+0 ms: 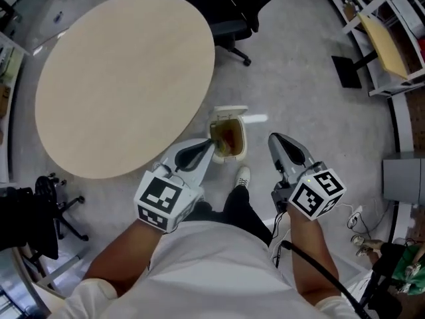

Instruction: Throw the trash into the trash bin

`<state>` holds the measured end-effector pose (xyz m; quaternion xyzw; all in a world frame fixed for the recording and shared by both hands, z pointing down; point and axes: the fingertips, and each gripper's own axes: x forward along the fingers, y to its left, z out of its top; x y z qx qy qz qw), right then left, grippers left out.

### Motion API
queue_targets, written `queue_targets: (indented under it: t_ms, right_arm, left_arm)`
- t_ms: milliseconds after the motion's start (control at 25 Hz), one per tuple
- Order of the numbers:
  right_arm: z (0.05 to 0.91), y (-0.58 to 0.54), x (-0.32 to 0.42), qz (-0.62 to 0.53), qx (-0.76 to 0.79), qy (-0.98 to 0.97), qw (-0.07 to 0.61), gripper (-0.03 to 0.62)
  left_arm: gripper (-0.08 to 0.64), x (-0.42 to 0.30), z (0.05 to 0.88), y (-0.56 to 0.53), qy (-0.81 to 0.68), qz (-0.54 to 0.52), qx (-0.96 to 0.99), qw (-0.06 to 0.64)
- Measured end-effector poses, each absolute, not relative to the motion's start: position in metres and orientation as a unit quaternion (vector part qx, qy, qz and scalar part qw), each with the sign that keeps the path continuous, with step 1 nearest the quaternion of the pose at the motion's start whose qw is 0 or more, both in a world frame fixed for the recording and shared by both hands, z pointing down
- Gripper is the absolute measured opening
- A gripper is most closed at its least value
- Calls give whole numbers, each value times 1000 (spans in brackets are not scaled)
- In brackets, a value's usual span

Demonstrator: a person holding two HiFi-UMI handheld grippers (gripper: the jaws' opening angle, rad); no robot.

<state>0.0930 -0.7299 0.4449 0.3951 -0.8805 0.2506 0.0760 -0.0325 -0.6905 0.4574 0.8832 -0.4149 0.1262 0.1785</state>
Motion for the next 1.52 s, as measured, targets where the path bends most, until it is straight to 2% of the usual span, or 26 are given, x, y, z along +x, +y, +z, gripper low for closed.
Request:
queue_targets:
  t_ms: [200, 840, 1520]
  right_arm:
    - [416, -703, 95, 219, 427, -876, 51, 3]
    - [400, -688, 89, 176, 338, -922, 76, 2]
    - [403, -671, 169, 181, 250, -949, 69, 2]
  left_arm:
    - [8, -41, 428, -687, -412, 96, 894, 152]
    - [8, -41, 423, -658, -502, 67, 849, 150]
    - [8, 41, 411, -620, -588, 69, 794, 138]
